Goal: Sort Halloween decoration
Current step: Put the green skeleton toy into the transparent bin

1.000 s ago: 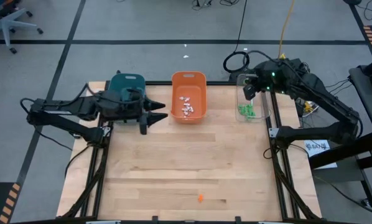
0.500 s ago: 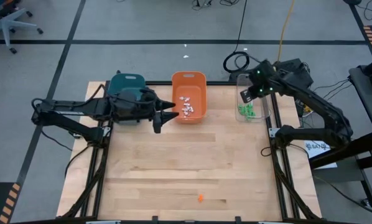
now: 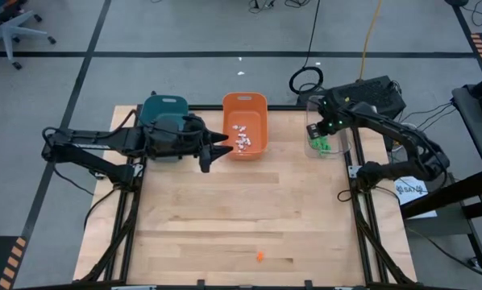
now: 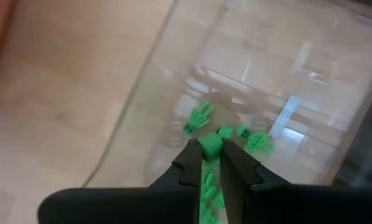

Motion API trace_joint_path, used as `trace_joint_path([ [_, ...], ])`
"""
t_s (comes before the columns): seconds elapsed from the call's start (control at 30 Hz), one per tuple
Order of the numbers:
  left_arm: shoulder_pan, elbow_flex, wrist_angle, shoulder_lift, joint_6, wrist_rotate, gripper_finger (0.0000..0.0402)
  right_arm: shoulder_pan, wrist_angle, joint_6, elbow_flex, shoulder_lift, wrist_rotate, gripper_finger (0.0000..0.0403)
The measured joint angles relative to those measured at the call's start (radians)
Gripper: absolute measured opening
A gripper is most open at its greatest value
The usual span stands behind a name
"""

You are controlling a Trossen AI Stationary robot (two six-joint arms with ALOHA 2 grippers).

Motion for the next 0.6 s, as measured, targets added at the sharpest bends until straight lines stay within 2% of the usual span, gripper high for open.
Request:
trace_joint_path([
  [0.13, 0.000, 0.000, -0.002, 0.000, 0.008, 0.003, 0.0242, -0.005, 0.044, 0.032, -0.009, 0.049, 0.048, 0.0015],
  [0.33, 0.000, 0.000, -0.010, 0.000, 0.008, 0.047, 0.0242, -0.004, 0.062, 0.090, -0.009, 0.120, 0.050, 0.0019],
  [0.6, -0.001, 0.000, -0.013, 0.000, 0.009, 0.116, 0.0242, -0.004, -0.021, 0.196, -0.005, 0.141, 0.047, 0.0081],
])
